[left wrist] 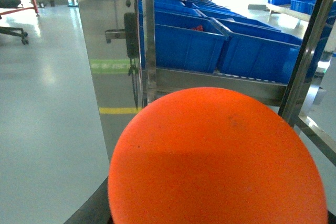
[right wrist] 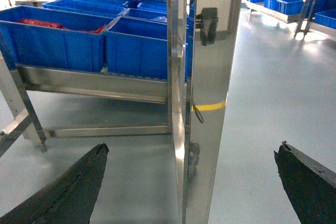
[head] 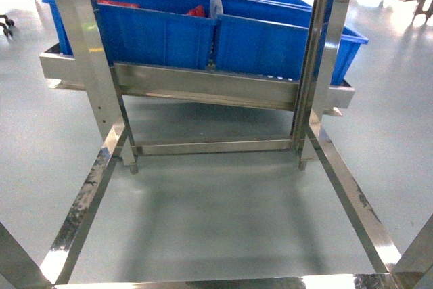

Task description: Pick capacitor and pack into box

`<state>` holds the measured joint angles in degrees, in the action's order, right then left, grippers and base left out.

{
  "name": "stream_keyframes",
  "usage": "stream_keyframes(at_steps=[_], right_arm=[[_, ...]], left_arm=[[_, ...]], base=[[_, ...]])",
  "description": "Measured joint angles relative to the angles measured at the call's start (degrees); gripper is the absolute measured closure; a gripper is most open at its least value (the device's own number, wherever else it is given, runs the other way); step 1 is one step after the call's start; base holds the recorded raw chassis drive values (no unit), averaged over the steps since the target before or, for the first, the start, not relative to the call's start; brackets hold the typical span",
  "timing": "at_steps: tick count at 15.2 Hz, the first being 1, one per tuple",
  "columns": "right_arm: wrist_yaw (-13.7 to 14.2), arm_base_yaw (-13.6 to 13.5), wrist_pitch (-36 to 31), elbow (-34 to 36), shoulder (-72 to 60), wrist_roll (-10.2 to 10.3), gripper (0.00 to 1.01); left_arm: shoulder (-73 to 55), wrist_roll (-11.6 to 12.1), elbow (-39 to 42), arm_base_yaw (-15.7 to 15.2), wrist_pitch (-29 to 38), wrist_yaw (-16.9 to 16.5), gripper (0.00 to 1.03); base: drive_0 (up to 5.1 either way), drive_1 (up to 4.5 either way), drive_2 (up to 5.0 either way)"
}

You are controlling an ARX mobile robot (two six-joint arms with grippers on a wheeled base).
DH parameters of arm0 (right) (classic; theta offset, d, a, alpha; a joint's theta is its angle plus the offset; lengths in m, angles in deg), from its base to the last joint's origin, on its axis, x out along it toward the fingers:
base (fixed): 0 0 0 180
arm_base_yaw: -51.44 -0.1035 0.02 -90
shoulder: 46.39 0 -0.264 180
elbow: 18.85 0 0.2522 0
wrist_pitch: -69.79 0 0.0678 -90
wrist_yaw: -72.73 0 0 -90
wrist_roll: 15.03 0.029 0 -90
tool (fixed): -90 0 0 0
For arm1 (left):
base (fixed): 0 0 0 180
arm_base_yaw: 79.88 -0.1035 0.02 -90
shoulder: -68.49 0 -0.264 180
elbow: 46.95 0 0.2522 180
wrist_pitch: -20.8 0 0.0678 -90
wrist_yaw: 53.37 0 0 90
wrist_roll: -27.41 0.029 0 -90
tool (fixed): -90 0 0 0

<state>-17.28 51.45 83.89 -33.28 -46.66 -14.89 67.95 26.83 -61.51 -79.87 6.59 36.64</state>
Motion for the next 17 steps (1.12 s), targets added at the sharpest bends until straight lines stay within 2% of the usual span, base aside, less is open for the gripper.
stream_keyframes(at_steps=[17], right_arm=[[0.02,0.0,-0.02,0.0,0.0,0.0,0.03]], left_arm=[[0.0,0.0,0.0,0.0,0.02,0.02,0.59]], base=[[0.0,0.0,0.0]])
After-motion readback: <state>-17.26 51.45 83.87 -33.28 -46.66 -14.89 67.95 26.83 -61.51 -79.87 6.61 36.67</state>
